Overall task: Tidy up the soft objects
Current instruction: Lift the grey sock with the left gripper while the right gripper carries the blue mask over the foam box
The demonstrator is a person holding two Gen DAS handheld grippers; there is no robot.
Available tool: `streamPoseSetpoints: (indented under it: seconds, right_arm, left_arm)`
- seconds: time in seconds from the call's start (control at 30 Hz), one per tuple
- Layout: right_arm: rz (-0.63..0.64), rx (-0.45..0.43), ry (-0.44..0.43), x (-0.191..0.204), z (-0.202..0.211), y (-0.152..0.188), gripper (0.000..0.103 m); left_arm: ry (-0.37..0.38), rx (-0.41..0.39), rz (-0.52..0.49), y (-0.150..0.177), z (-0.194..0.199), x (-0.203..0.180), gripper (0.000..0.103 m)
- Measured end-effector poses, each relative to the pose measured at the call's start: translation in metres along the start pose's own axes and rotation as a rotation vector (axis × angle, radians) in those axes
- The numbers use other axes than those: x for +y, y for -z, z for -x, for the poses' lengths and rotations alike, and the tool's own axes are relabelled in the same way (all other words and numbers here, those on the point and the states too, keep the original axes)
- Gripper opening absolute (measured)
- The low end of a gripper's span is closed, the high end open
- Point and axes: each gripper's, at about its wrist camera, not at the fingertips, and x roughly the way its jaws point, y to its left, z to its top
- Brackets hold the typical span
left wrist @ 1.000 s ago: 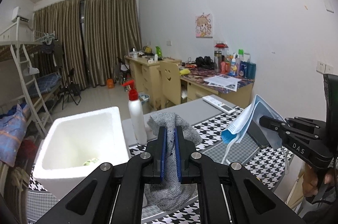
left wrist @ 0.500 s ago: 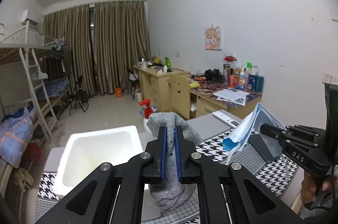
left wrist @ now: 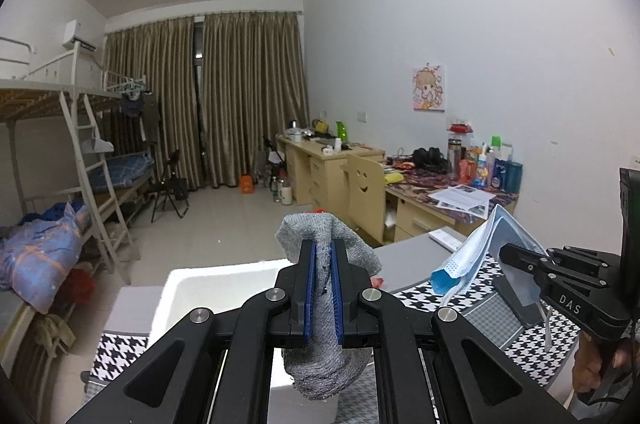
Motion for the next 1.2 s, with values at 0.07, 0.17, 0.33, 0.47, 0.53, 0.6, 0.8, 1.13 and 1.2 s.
streamPoseSetpoints:
  seconds: [0.07, 0.17, 0.33, 0.47, 0.53, 0.6, 0.8, 1.13, 1.2]
  right_arm:
    - [0.007, 0.0, -0.012, 0.003, -0.002, -0.001, 0.005]
    - [0.009, 0.0, -0.026, 0.007, -0.006, -0.003, 0.005]
    - [0.021, 0.004, -0.05, 0.016, -0.011, -0.007, 0.005]
    - [0.033, 0.007, -0.065, 0.025, -0.017, -0.01, 0.005]
    - [0.04, 0.01, -0.072, 0.029, -0.02, -0.012, 0.005]
    - [0.046, 0.016, -0.075, 0.033, -0.022, -0.013, 0.005]
    - [0.065, 0.027, -0.087, 0.043, -0.028, -0.017, 0.005]
    - [0.1, 0.049, -0.1, 0.056, -0.037, -0.019, 0.005]
    - [0.105, 0.053, -0.103, 0.057, -0.039, -0.019, 0.005]
  left_arm:
    - [-0.009, -0.003, 0.004, -0.001, 0.001, 0.003, 0.008]
    - [-0.027, -0.007, 0.007, -0.001, 0.001, 0.007, 0.008]
    - [-0.085, -0.014, 0.009, -0.001, 0.001, 0.018, 0.008]
    - [-0.112, -0.007, 0.019, 0.001, -0.002, 0.026, 0.008]
    - [-0.125, 0.001, 0.022, 0.003, -0.004, 0.03, 0.008]
    - [-0.129, 0.009, 0.035, 0.004, -0.006, 0.034, 0.008]
    - [-0.145, 0.022, 0.046, 0.007, -0.01, 0.04, 0.008]
    - [-0.17, 0.089, 0.076, 0.02, -0.028, 0.056, 0.008]
    - [-0.166, 0.109, 0.081, 0.023, -0.034, 0.059, 0.008]
